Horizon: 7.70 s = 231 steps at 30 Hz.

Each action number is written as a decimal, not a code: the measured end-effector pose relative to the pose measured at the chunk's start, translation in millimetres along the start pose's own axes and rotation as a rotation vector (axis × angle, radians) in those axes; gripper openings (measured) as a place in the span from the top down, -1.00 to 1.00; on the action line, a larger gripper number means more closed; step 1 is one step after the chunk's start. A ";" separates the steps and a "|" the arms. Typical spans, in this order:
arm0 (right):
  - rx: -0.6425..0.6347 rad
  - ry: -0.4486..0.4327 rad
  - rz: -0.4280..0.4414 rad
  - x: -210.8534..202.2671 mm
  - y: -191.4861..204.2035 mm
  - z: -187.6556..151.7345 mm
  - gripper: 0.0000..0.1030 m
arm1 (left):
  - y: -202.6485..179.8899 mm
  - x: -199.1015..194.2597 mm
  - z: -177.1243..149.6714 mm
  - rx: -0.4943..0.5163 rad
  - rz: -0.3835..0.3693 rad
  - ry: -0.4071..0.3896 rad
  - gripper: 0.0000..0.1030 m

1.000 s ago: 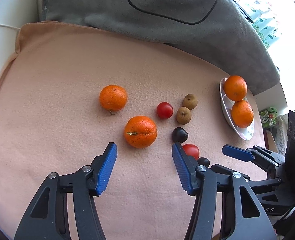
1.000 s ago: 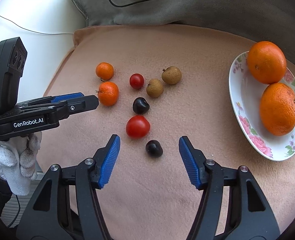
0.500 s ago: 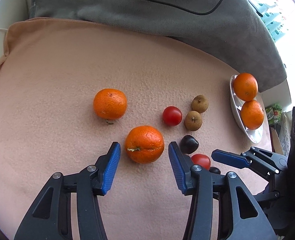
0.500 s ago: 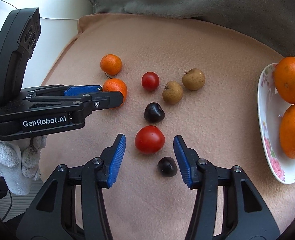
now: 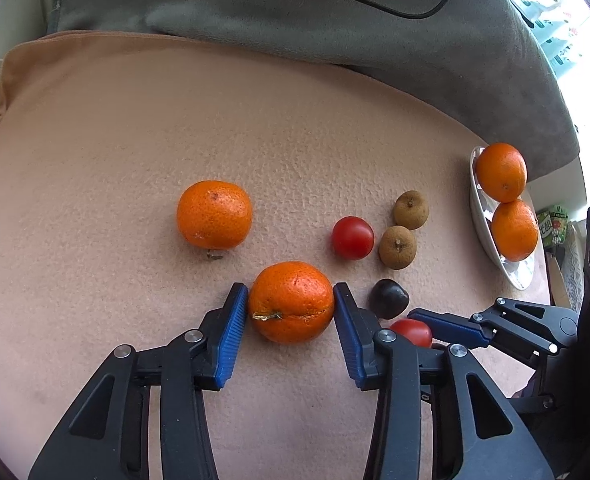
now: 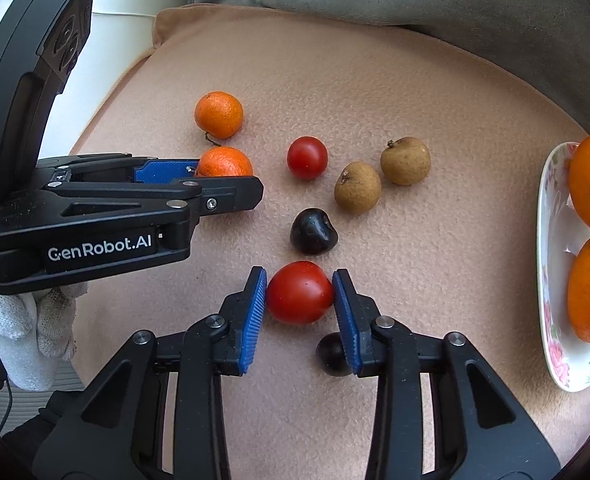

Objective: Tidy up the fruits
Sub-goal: 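Grasp a mandarin with the left gripper while the right gripper grasps a red tomato, then carry mandarin and tomato onto the plate and open both grippers, then withdraw both grippers from the plate toward the remaining fruits, then grasp the second mandarin with the left gripper while the right gripper grasps a brown kiwi, then carry mandarin and kiwi onto the plate and open both grippers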

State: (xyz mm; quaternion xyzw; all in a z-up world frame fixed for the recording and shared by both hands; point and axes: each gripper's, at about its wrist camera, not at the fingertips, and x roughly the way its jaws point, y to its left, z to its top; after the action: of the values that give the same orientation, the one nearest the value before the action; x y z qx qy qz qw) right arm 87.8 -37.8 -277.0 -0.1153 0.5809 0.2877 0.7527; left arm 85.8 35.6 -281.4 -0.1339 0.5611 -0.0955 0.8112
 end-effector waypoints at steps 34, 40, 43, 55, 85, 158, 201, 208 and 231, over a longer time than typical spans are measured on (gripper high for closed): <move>0.140 -0.145 -0.001 -87.4 -58.5 -20.6 0.31 | -14.7 -43.2 11.2 0.041 -0.060 -0.066 0.24; 0.191 -0.174 -0.024 -111.4 -88.4 -31.0 0.31 | -37.6 -45.7 14.5 0.082 -0.081 -0.070 0.24; 0.209 -0.191 -0.036 -124.2 -103.7 -37.8 0.31 | -51.8 -42.7 16.7 0.099 -0.092 -0.070 0.24; 0.277 -0.224 -0.082 -149.8 -166.2 -52.0 0.31 | -108.2 -24.0 26.1 0.164 -0.120 -0.061 0.24; 0.361 -0.219 -0.093 -137.7 -252.0 -53.6 0.31 | -169.5 16.0 41.0 0.227 -0.101 -0.028 0.24; 0.331 -0.148 0.126 -62.3 -77.3 12.1 -0.23 | 37.3 -54.8 17.5 -0.016 0.029 -0.095 -0.09; 0.409 -0.035 0.147 10.1 -70.0 32.2 0.50 | 55.2 -15.4 36.2 0.009 -0.019 -0.060 0.30; 0.372 -0.028 0.118 11.3 -62.9 35.4 0.50 | 55.8 -17.6 36.4 0.013 -0.017 -0.067 0.32; 0.305 -0.081 0.073 -34.1 -70.6 26.6 0.51 | 21.0 -51.5 34.2 0.042 -0.035 -0.118 0.32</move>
State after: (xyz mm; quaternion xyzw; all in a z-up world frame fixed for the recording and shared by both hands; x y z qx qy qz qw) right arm 143.8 -91.5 -248.3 0.0334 0.5910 0.2278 0.7731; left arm 99.8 74.8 -231.2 -0.1318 0.5078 -0.1134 0.8437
